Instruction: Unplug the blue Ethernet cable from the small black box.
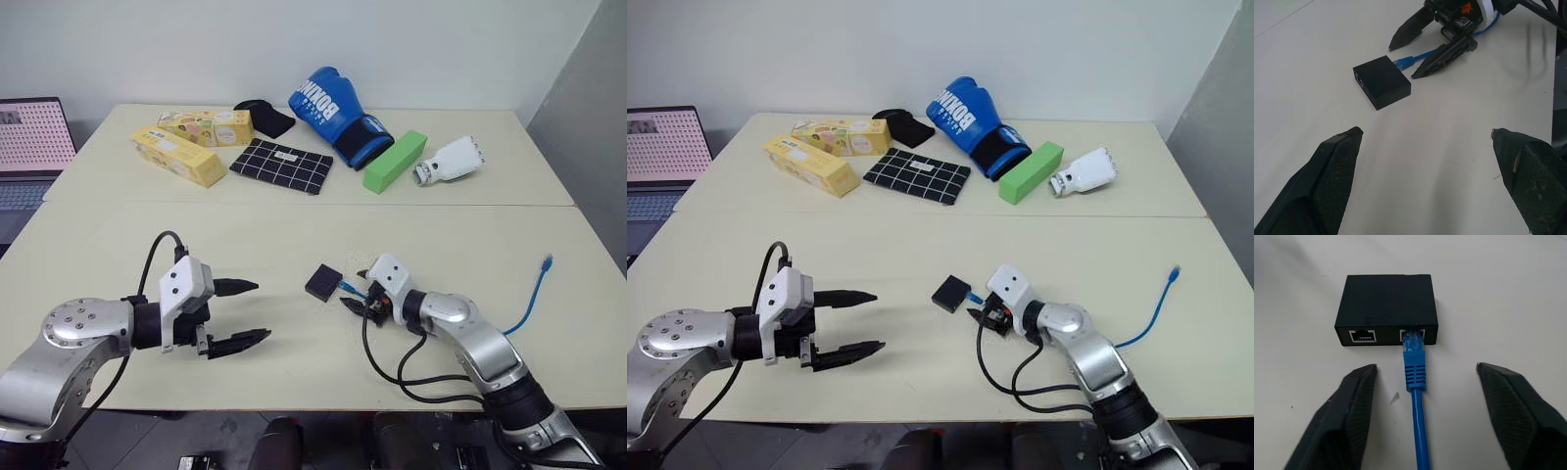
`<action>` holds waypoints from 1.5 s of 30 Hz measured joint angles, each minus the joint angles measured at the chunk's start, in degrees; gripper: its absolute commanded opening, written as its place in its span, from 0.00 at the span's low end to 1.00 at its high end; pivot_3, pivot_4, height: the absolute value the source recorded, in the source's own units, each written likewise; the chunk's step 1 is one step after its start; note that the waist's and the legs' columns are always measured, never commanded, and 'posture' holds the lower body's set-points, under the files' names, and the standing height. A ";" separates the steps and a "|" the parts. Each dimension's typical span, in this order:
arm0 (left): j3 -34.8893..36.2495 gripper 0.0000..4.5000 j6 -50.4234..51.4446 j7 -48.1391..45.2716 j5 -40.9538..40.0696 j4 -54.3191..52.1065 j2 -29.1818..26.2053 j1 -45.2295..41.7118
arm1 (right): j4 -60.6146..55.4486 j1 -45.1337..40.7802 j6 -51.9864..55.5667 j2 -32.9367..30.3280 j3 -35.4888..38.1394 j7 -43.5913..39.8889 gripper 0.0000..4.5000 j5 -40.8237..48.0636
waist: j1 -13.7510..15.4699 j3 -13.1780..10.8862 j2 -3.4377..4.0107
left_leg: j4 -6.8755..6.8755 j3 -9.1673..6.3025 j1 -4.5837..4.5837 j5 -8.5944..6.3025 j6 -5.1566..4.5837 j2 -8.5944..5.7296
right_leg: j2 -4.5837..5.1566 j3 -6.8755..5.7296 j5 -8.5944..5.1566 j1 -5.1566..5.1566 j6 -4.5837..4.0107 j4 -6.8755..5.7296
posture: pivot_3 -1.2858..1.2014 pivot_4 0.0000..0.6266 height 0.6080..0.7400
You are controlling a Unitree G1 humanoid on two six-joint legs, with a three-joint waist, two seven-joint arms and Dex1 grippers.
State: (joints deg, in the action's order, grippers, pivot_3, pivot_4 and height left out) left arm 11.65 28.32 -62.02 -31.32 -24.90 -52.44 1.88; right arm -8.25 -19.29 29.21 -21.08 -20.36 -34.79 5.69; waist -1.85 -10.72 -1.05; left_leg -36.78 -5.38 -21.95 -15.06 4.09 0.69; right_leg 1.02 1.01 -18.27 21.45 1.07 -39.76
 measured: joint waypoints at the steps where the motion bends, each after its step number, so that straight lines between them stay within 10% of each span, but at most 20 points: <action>1: 0.00 1.00 -0.02 0.01 0.01 0.00 0.00 0.01 | 0.00 -0.05 0.04 -0.02 -0.13 -0.22 0.53 0.00 | 0.00 0.00 0.00 | 0.00 0.00 0.00 0.00 0.00 0.00 | 0.00 0.00 0.00 0.00 0.00 0.00 | 0.52 0.24 1.00; 11: -0.05 1.00 0.22 1.35 0.66 2.63 1.27 -0.44 | -0.01 -2.58 -1.22 -3.11 -1.83 -2.99 0.03 -2.93 | 0.00 0.00 0.00 | -0.01 -0.01 0.00 0.00 0.00 -0.01 | 0.00 -0.02 0.00 0.00 0.00 -0.01 | 0.52 0.24 1.00; 36: 4.19 1.00 22.82 12.80 -23.90 8.71 13.68 -9.90 | 2.35 -17.45 -38.01 -5.69 -5.28 -15.20 0.02 -12.62 | 0.03 0.00 -0.02 | -0.11 -0.13 -0.02 0.02 0.03 0.04 | 0.07 -0.04 0.01 -0.01 -0.01 -0.12 | 0.52 0.24 1.00; 45: 3.42 0.54 22.81 12.37 -24.15 9.77 14.72 -11.23 | 2.35 -17.47 -40.20 -5.36 -5.28 -15.07 0.02 -14.77 | 0.03 0.00 -0.02 | -0.11 -0.11 -0.01 0.01 0.03 0.02 | 0.07 -0.04 0.01 -0.01 -0.01 -0.12 | 0.52 0.24 1.00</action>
State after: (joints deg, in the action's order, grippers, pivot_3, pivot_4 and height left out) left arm 15.07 51.13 -49.64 -55.46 -15.13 -37.72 -9.35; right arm -5.90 -36.76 -10.99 -26.44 -25.64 -49.86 -9.07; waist -1.82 -10.73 -1.07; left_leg -36.89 -5.49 -21.96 -15.04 4.12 0.71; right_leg 1.09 0.97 -18.26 21.44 1.06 -39.88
